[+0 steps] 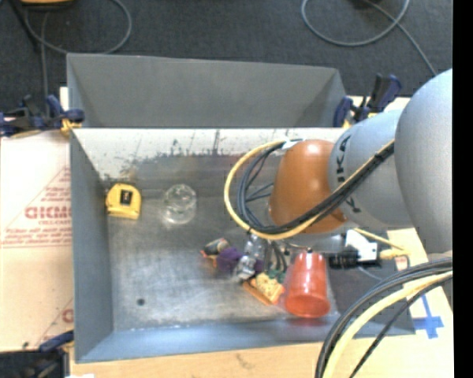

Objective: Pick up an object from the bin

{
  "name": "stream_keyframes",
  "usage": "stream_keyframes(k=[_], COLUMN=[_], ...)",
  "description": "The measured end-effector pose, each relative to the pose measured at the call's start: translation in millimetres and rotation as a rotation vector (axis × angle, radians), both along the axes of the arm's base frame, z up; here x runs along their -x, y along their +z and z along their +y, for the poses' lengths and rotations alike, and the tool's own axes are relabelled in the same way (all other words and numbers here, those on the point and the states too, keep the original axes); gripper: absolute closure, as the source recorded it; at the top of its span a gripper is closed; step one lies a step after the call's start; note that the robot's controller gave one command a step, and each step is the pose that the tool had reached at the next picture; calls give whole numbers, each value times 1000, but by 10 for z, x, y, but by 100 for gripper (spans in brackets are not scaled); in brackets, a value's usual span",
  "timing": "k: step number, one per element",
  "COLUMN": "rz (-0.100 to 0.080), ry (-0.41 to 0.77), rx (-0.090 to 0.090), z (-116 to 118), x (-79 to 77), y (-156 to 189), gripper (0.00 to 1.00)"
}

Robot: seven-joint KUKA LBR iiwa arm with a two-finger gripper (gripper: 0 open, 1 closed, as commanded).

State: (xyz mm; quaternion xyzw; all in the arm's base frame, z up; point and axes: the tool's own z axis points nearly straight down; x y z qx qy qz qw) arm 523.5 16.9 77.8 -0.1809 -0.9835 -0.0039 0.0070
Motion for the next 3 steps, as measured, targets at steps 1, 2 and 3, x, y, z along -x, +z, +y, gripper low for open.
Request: stream_keyframes(k=[1,2,3], rz=[2,-13,-18], ry=[1,0,0], rx=[1,9,10], z=[2,-25,-33], x=[22,4,-8], y=[59,289,388], gripper=[100,100,100])
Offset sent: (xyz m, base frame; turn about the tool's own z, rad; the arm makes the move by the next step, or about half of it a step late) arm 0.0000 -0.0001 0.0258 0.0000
